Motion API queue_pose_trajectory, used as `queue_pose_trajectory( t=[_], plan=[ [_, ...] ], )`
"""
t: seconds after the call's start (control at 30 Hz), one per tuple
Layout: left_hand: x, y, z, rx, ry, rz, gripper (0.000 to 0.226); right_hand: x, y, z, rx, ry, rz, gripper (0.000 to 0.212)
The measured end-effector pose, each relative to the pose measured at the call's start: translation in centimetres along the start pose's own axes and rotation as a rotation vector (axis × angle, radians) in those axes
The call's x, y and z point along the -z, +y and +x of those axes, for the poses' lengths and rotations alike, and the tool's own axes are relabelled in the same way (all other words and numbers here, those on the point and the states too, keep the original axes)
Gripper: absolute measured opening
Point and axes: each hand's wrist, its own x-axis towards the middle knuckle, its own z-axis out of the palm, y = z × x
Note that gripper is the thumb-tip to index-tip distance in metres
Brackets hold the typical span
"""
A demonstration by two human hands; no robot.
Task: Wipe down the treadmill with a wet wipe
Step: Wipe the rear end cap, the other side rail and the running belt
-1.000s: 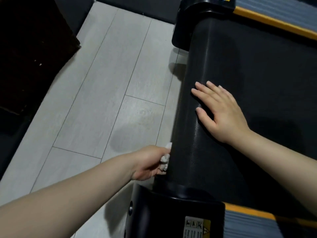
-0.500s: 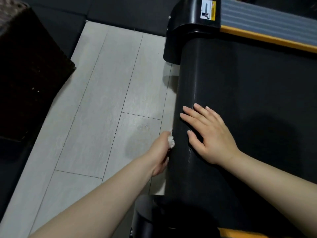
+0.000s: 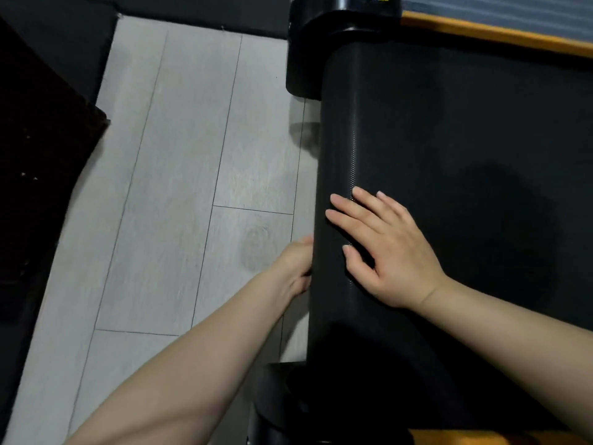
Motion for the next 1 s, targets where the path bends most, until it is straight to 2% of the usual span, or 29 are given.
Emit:
queue_pose_trajectory(
  t=[0.1, 0.2, 0.27, 0.33, 0.4, 0.47, 0.57, 0.67, 0.73, 0.8, 0.87, 1.0],
  plan=[
    [0.0, 4.1, 3.5, 0.001, -0.095, -0.007, 0.009, -0.1, 0.0, -0.1, 0.000, 0.019, 0.019, 0.050],
    [1.0, 9.7, 5.8, -0.136, -0.023, -0.114, 0.009, -0.2, 0.1, -0.2, 0.004, 0.025, 0.031, 0.050],
    [0.4, 13.4, 5.5, -0.263, 0.020, -0.204, 0.022, -0.1, 0.2, -0.2, 0.001, 0.022, 0.035, 0.050],
    [-0.6, 15.2, 4.4, -0.329, 0.043, -0.113, 0.028, -0.1, 0.2, -0.2, -0.003, 0.013, 0.035, 0.050],
    [-0.6, 13.9, 3.5, -0.279, 0.045, 0.036, 0.026, -0.1, 0.1, -0.2, -0.005, 0.000, 0.030, 0.050],
    [-0.1, 10.6, 2.6, -0.210, 0.006, 0.213, 0.013, 0.0, 0.1, -0.1, -0.008, -0.008, 0.019, 0.051],
    [0.9, 7.7, 3.0, -0.097, -0.060, 0.226, 0.025, 0.1, 0.0, 0.0, -0.005, -0.018, 0.007, 0.053],
    [0.7, 11.3, 5.6, -0.093, -0.044, 0.187, 0.028, 0.0, 0.2, 0.0, -0.006, -0.031, 0.015, 0.055],
    [-0.6, 15.3, 6.8, -0.141, -0.004, 0.160, 0.014, 0.0, 0.3, 0.0, -0.006, -0.045, 0.017, 0.056],
    [-2.0, 19.2, 8.1, -0.201, 0.106, 0.118, 0.033, -0.2, 0.5, 0.0, -0.008, -0.041, 0.013, 0.057],
    [-2.6, 21.9, 9.2, -0.245, 0.167, 0.063, 0.035, -0.3, 0.6, -0.1, -0.008, -0.037, 0.021, 0.057],
    [-2.2, 21.8, 10.1, -0.266, 0.189, 0.043, 0.029, -0.3, 0.7, 0.2, -0.005, -0.015, 0.024, 0.058]
  ],
)
